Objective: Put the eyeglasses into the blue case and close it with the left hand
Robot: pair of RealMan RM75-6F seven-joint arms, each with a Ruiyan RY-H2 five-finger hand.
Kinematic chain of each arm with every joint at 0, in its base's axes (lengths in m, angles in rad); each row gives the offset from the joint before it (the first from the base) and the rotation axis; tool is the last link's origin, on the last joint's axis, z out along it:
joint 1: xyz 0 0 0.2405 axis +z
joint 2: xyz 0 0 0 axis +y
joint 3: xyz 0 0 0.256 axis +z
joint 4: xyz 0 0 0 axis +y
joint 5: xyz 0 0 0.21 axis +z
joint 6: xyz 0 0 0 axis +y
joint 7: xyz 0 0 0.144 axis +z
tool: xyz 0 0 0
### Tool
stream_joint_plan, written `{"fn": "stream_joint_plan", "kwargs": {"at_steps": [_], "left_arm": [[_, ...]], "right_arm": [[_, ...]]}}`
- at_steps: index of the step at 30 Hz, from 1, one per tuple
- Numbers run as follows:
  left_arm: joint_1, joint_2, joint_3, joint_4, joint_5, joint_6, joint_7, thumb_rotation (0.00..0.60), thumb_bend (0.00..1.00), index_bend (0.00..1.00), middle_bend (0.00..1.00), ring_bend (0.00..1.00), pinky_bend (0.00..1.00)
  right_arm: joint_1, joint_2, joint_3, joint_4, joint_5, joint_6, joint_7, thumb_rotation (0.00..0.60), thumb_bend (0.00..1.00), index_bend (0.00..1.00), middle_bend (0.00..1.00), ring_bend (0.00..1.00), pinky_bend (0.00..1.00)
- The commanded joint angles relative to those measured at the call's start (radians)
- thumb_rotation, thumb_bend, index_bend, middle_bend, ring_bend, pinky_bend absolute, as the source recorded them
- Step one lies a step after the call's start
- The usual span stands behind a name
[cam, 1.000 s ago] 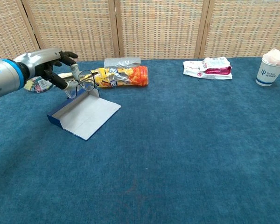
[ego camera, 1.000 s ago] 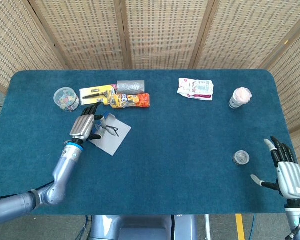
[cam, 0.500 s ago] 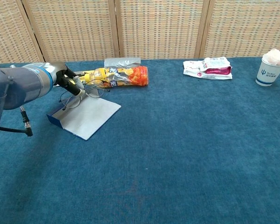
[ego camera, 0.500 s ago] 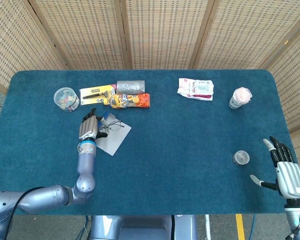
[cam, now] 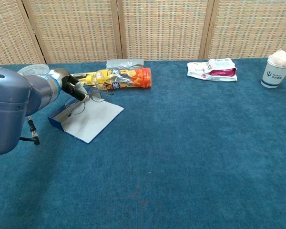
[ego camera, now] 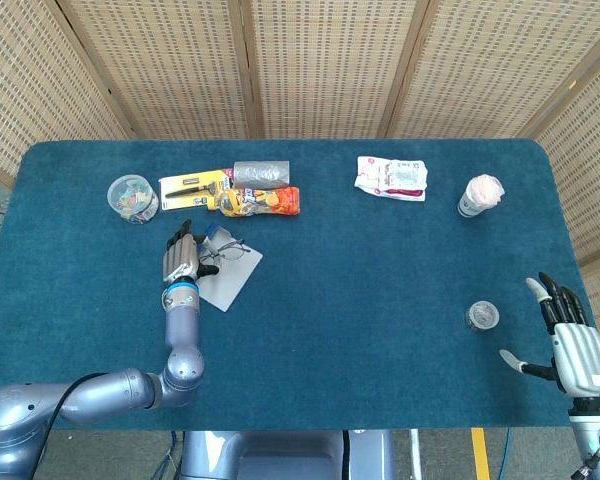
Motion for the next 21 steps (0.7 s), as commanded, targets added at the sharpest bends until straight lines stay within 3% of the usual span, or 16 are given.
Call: {"fn": "stream_joint_plan", "kwargs": {"at_steps": [1, 12, 15, 17, 19, 21], "left_arm": [[-0.004, -0.01, -0.004, 0.015, -0.016, 0.007, 0.018, 0.6, 0.63, 0.63, 0.0, 0.0, 0.0], [0.009, -0.016, 0.006, 0.029, -0.023, 0.003, 0.057, 0.6, 0.62, 0.62, 0.0, 0.0, 0.0], [0.017, -0.014, 0.016, 0.018, 0.002, 0.013, 0.053, 0.6, 0.62, 0.43, 0.0, 0.0, 0.0], [0.026, -0.007, 0.026, 0.008, 0.011, 0.012, 0.057, 0.6, 0.62, 0.22, 0.0, 0.0, 0.0], [0.03, -0.004, 0.027, 0.006, 0.014, 0.012, 0.06, 0.6, 0.61, 0.08, 0.0, 0.0, 0.0], [0.034, -0.002, 0.032, 0.003, 0.023, 0.014, 0.062, 0.6, 0.61, 0.01, 0.0, 0.0, 0.0]], "right_arm": [[0.0, 0.0, 0.0, 0.0, 0.001, 0.0, 0.003, 0.6, 0.0, 0.0, 0.0, 0.0, 0.0], [0.0, 0.0, -0.001, 0.001, 0.0, 0.0, 0.005, 0.6, 0.0, 0.0, 0.0, 0.0, 0.0], [0.001, 0.0, -0.001, 0.001, 0.0, -0.001, 0.004, 0.6, 0.0, 0.0, 0.0, 0.0, 0.0], [0.001, 0.0, -0.001, 0.001, 0.0, -0.001, 0.003, 0.6, 0.0, 0.0, 0.0, 0.0, 0.0], [0.001, 0.001, -0.001, 0.0, 0.0, -0.001, 0.002, 0.6, 0.0, 0.0, 0.0, 0.0, 0.0], [0.001, 0.001, -0.001, -0.001, 0.001, -0.001, 0.001, 0.6, 0.0, 0.0, 0.0, 0.0, 0.0]]}}
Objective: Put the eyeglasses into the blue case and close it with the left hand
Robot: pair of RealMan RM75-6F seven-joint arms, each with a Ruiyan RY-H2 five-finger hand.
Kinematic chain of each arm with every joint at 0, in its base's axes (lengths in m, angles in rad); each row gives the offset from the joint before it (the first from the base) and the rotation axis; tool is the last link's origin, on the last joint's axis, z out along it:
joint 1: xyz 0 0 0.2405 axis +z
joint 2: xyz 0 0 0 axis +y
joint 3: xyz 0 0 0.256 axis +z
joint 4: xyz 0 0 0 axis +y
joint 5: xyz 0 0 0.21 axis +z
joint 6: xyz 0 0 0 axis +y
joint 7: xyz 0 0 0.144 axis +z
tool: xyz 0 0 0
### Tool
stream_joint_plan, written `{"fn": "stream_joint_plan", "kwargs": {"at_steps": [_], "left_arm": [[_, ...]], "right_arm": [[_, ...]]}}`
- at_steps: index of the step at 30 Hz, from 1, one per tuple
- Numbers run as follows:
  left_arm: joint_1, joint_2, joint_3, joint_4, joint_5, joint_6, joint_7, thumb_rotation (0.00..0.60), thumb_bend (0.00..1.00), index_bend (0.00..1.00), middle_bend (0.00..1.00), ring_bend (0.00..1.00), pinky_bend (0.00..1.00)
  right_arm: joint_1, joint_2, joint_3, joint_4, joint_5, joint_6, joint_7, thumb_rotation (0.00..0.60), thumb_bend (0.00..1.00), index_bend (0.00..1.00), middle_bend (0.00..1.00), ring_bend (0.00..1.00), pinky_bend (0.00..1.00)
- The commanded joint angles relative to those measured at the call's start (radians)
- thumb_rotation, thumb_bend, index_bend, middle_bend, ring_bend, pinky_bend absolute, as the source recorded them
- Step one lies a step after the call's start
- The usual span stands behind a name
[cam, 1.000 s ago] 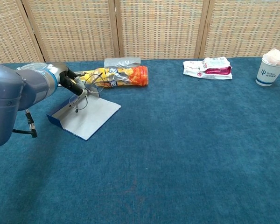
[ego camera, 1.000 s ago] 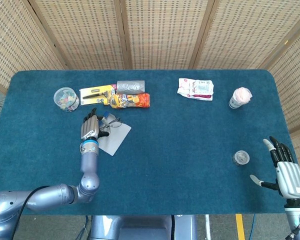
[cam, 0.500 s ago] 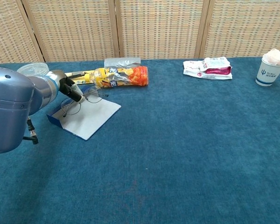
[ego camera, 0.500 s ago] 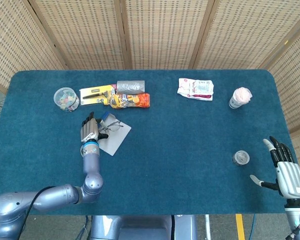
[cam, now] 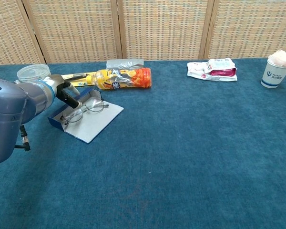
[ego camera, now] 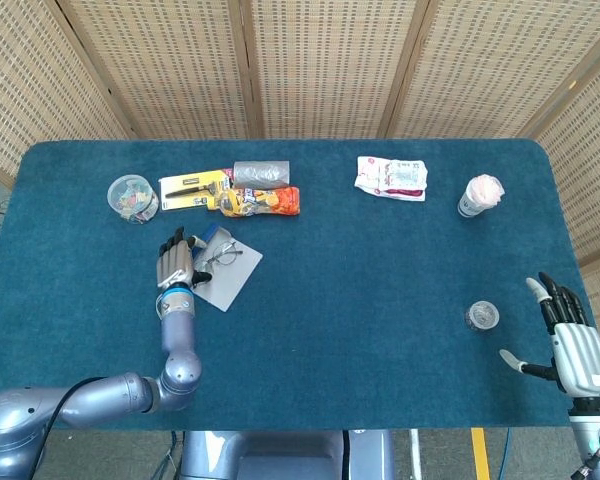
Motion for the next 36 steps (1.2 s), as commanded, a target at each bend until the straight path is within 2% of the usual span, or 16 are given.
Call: {"fn": "stream_joint_plan", "kwargs": {"at_steps": [1, 7, 11, 16, 19, 25, 29, 36], "left_arm": [[0.009, 0.007, 0.007, -0.011, 0.01, 0.0, 0.005, 0.6, 0.61, 0.0, 0.0, 0.0, 0.0], [0.028, 0.026, 0.019, -0.047, 0.07, 0.005, -0.022, 0.6, 0.59, 0.0, 0.0, 0.0, 0.0], [0.053, 0.039, 0.071, -0.073, 0.199, 0.046, -0.064, 0.6, 0.58, 0.0, 0.0, 0.0, 0.0], [0.089, 0.043, 0.133, -0.095, 0.298, 0.083, -0.088, 0.6, 0.53, 0.0, 0.0, 0.0, 0.0], [0.11, 0.035, 0.156, -0.093, 0.309, 0.075, -0.097, 0.6, 0.5, 0.0, 0.0, 0.0, 0.0], [0.127, 0.002, 0.164, -0.04, 0.319, 0.054, -0.118, 0.6, 0.5, 0.0, 0.0, 0.0, 0.0], [0.134, -0.024, 0.155, 0.009, 0.309, 0.034, -0.12, 0.6, 0.5, 0.0, 0.0, 0.0, 0.0], [0.154, -0.024, 0.143, 0.014, 0.287, -0.02, -0.125, 0.6, 0.5, 0.0, 0.0, 0.0, 0.0]], "right_arm": [[0.0, 0.0, 0.0, 0.0, 0.0, 0.0, 0.0, 0.6, 0.0, 0.0, 0.0, 0.0, 0.0], [0.0, 0.001, -0.001, -0.001, 0.001, -0.001, 0.003, 0.6, 0.0, 0.0, 0.0, 0.0, 0.0], [0.001, 0.003, -0.001, -0.002, 0.001, -0.004, 0.007, 0.6, 0.0, 0.0, 0.0, 0.0, 0.0], [0.002, 0.003, -0.002, -0.001, 0.0, -0.005, 0.011, 0.6, 0.0, 0.0, 0.0, 0.0, 0.0], [0.001, 0.004, -0.003, -0.003, -0.002, -0.004, 0.012, 0.6, 0.0, 0.0, 0.0, 0.0, 0.0], [0.001, 0.004, -0.003, -0.003, -0.002, -0.003, 0.015, 0.6, 0.0, 0.0, 0.0, 0.0, 0.0], [0.002, 0.005, -0.003, -0.004, 0.0, -0.005, 0.016, 0.6, 0.0, 0.0, 0.0, 0.0, 0.0], [0.002, 0.006, -0.003, -0.005, 0.0, -0.007, 0.017, 0.6, 0.0, 0.0, 0.0, 0.0, 0.0]]}}
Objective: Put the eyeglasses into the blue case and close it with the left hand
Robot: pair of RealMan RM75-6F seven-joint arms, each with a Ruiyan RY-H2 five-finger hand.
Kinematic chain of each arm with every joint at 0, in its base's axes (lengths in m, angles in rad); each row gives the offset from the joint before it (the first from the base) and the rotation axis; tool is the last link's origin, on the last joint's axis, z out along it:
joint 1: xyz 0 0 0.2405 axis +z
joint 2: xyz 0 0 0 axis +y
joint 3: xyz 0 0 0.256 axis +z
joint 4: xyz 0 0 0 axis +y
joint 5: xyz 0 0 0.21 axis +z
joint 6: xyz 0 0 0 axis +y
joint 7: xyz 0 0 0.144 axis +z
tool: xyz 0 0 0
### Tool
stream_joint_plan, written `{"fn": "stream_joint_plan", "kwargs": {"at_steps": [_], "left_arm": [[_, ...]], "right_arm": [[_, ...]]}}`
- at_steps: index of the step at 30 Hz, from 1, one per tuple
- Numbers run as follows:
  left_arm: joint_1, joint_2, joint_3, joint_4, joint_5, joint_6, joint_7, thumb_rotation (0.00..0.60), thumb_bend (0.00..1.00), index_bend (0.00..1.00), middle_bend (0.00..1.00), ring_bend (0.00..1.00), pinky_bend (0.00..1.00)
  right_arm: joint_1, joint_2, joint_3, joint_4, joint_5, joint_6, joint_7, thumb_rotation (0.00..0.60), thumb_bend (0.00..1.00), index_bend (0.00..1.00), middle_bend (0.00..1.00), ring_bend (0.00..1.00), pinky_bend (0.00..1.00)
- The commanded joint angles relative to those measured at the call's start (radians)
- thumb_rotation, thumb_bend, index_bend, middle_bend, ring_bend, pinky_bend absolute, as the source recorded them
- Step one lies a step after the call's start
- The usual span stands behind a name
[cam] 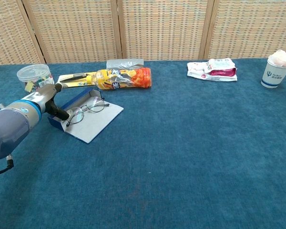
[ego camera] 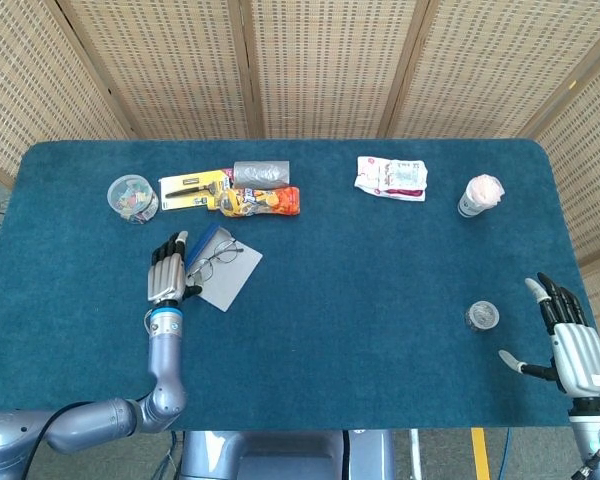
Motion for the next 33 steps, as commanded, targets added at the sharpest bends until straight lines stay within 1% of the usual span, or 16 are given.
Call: {"fn": "stream_joint_plan", "kwargs": {"at_steps": [1, 6, 12, 17, 24, 29, 33], "left_arm": [[0.008, -0.001, -0.004, 0.005, -0.002, -0.015, -0.005, 0.6, 0.5, 0.0, 0.0, 0.0, 0.0], [0.019, -0.001, -0.001, 0.016, 0.001, -0.028, -0.004, 0.6, 0.51, 0.0, 0.0, 0.0, 0.0], [0.043, 0.017, -0.015, 0.013, -0.024, -0.039, -0.005, 0.6, 0.51, 0.0, 0.0, 0.0, 0.0], [0.069, 0.062, -0.024, -0.002, -0.058, -0.059, 0.003, 0.6, 0.52, 0.0, 0.0, 0.0, 0.0], [0.1, 0.126, -0.032, -0.002, -0.078, -0.099, -0.011, 0.6, 0.52, 0.0, 0.0, 0.0, 0.0], [0.107, 0.165, -0.048, 0.043, -0.092, -0.139, -0.026, 0.6, 0.52, 0.0, 0.0, 0.0, 0.0], [0.088, 0.186, -0.083, 0.146, -0.102, -0.204, -0.054, 0.6, 0.52, 0.0, 0.0, 0.0, 0.0]], "right_arm": [[0.0, 0.0, 0.0, 0.0, 0.0, 0.0, 0.0, 0.6, 0.0, 0.0, 0.0, 0.0, 0.0], [0.0, 0.001, 0.0, 0.0, 0.0, 0.0, 0.003, 0.6, 0.0, 0.0, 0.0, 0.0, 0.0], [0.0, 0.0, 0.0, 0.001, 0.0, 0.002, 0.004, 0.6, 0.0, 0.0, 0.0, 0.0, 0.0], [-0.001, 0.0, 0.0, 0.0, -0.001, 0.003, 0.003, 0.6, 0.0, 0.0, 0.0, 0.0, 0.0], [-0.001, -0.001, 0.0, -0.001, -0.001, 0.004, 0.0, 0.6, 0.0, 0.0, 0.0, 0.0, 0.0], [0.0, 0.001, -0.002, -0.004, 0.0, -0.001, 0.006, 0.6, 0.0, 0.0, 0.0, 0.0, 0.0], [0.001, 0.006, -0.002, -0.009, 0.002, -0.007, 0.017, 0.6, 0.0, 0.0, 0.0, 0.0, 0.0]]}}
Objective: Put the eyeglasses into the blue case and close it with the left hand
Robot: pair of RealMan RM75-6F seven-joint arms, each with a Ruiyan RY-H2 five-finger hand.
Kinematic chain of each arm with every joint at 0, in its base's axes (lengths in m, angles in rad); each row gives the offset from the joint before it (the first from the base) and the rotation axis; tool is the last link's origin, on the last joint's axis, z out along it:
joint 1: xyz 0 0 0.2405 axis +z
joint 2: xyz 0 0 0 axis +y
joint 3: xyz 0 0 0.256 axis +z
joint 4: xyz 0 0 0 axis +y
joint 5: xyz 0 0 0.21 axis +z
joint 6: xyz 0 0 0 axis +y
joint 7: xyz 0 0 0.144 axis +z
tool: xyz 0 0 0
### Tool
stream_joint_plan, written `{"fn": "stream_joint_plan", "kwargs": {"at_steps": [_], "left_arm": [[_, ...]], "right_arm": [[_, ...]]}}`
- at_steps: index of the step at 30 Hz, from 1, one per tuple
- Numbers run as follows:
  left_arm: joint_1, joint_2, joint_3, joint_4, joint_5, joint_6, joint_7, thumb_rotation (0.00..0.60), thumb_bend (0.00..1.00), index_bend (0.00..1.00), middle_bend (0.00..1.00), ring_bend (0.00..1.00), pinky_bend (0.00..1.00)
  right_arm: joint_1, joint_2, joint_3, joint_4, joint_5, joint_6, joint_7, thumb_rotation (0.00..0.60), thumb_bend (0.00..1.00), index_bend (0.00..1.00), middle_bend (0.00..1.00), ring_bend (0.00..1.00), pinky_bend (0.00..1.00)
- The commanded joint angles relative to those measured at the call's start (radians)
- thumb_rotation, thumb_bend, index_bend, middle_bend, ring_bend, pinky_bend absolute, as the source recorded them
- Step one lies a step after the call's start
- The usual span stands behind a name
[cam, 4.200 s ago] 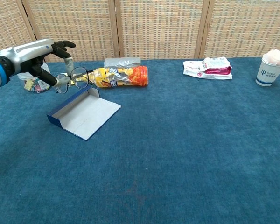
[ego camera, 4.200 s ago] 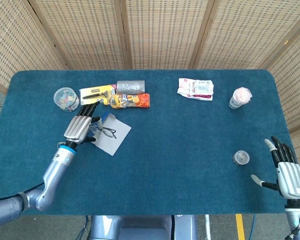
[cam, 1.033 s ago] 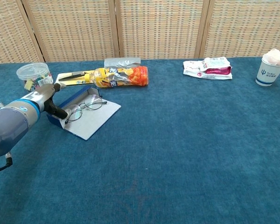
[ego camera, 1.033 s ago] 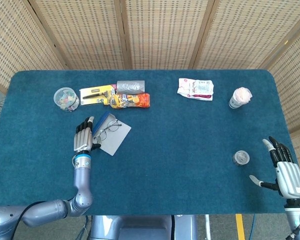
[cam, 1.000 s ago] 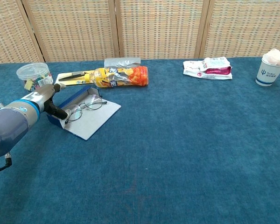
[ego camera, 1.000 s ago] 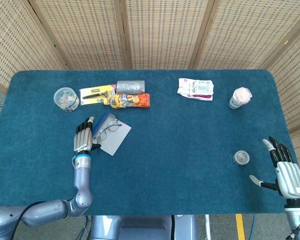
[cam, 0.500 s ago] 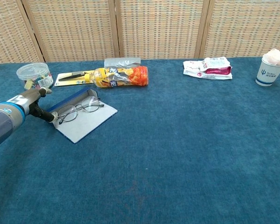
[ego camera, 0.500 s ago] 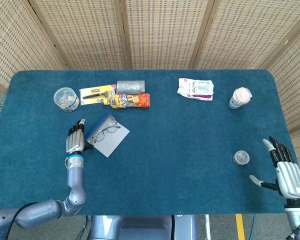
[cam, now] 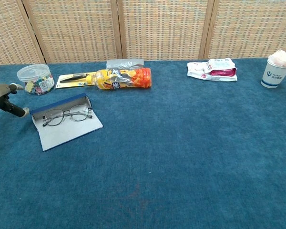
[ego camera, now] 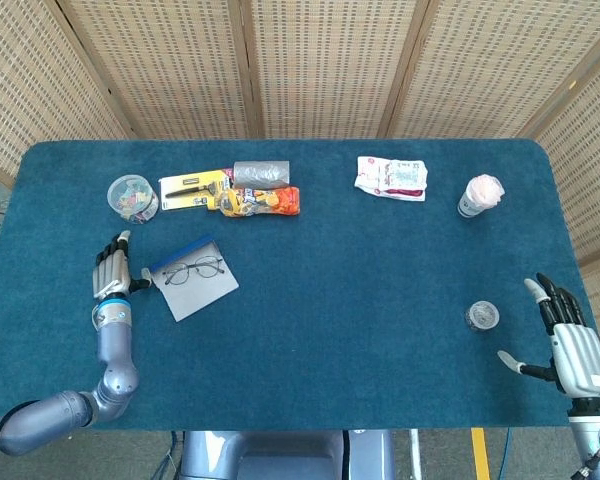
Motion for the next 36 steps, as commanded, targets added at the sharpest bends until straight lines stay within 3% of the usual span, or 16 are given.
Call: {"fn": "stream_joint_plan", "kwargs": {"at_steps": [1, 5, 8, 12, 15, 19, 27, 31, 36], "left_arm": [[-0.021, 0.026, -0.041, 0.116, 0.004, -0.077, -0.049, 0.6, 0.52, 0.0, 0.0, 0.0, 0.0], [-0.011, 0.051, -0.052, 0.138, 0.039, -0.133, -0.123, 0.6, 0.52, 0.0, 0.0, 0.0, 0.0], [0.019, 0.103, -0.05, 0.061, 0.109, -0.163, -0.203, 0.6, 0.54, 0.0, 0.0, 0.0, 0.0], [0.051, 0.206, -0.037, -0.067, 0.177, -0.292, -0.283, 0.6, 0.56, 0.0, 0.0, 0.0, 0.0], [0.055, 0.271, -0.021, -0.128, 0.248, -0.381, -0.329, 0.6, 0.68, 0.0, 0.0, 0.0, 0.0], [0.048, 0.317, -0.06, -0.171, 0.276, -0.588, -0.508, 0.6, 0.87, 0.0, 0.0, 0.0, 0.0], [0.012, 0.257, -0.071, -0.084, 0.34, -0.688, -0.642, 0.6, 0.93, 0.0, 0.0, 0.0, 0.0], [-0.006, 0.198, -0.091, -0.027, 0.412, -0.672, -0.716, 0.6, 0.94, 0.0, 0.0, 0.0, 0.0], [-0.032, 0.167, -0.075, 0.027, 0.466, -0.663, -0.754, 0.6, 0.96, 0.0, 0.0, 0.0, 0.0]], "right_arm": [[0.0, 0.0, 0.0, -0.001, 0.0, 0.0, -0.004, 0.6, 0.0, 0.0, 0.0, 0.0, 0.0], [0.001, 0.0, 0.001, -0.002, 0.001, 0.0, -0.008, 0.6, 0.0, 0.0, 0.0, 0.0, 0.0], [0.001, 0.001, 0.0, -0.003, 0.001, -0.002, -0.008, 0.6, 0.0, 0.0, 0.0, 0.0, 0.0], [0.001, 0.001, 0.0, -0.003, -0.001, 0.001, -0.006, 0.6, 0.0, 0.0, 0.0, 0.0, 0.0], [0.001, 0.0, 0.0, -0.003, -0.003, 0.001, -0.005, 0.6, 0.0, 0.0, 0.0, 0.0, 0.0], [0.001, 0.001, 0.0, -0.002, -0.004, 0.001, -0.001, 0.6, 0.0, 0.0, 0.0, 0.0, 0.0], [0.002, 0.001, -0.001, 0.0, -0.004, 0.0, 0.004, 0.6, 0.0, 0.0, 0.0, 0.0, 0.0], [0.003, 0.002, -0.001, 0.0, -0.003, -0.002, 0.006, 0.6, 0.0, 0.0, 0.0, 0.0, 0.0], [0.003, 0.002, 0.0, -0.001, -0.003, -0.002, 0.007, 0.6, 0.0, 0.0, 0.0, 0.0, 0.0]]}}
